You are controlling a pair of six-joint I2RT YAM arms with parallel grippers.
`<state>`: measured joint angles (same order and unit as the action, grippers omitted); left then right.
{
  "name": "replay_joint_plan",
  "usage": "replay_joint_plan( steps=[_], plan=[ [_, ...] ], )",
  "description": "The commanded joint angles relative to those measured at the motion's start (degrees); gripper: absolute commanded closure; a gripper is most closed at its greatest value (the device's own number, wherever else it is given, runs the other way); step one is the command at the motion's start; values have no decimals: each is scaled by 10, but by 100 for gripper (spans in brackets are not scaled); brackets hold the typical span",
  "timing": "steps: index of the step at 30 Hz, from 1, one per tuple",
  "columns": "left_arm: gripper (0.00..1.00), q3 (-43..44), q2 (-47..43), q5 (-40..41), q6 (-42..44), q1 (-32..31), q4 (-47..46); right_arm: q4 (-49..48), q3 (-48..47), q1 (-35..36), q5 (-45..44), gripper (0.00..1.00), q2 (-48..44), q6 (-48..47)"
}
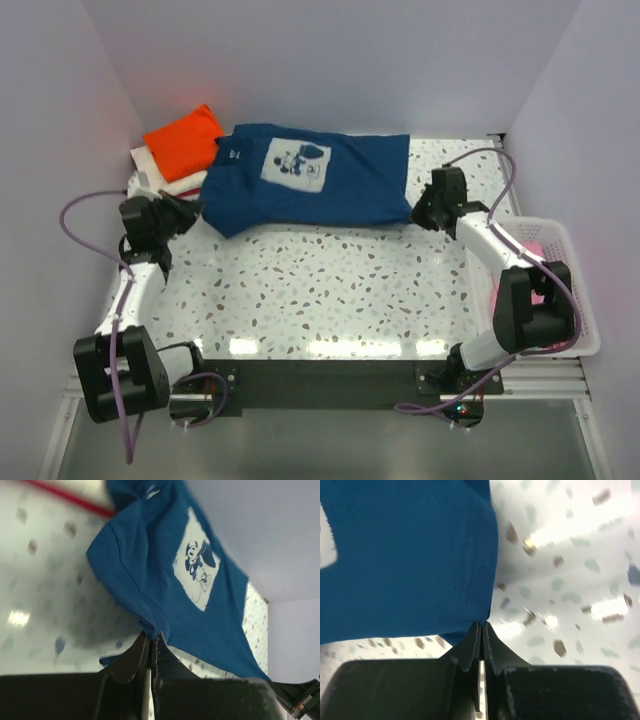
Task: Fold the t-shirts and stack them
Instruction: Flatten the tshirt out
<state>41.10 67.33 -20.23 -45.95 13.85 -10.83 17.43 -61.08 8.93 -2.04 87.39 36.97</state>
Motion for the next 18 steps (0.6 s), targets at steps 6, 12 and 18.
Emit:
replay_joint_plan(
  steps=[6,12,18],
  plan=[
    [100,-167,-105,41,14,-1,90,29,158,-4,-10,100,-71,-3],
    [100,-225,-206,68,-9,-2,193,69,214,-4,-5,100,-100,14],
    [100,-217,-261,75,-15,-15,299,126,215,-15,-64,100,-158,12]
  ],
)
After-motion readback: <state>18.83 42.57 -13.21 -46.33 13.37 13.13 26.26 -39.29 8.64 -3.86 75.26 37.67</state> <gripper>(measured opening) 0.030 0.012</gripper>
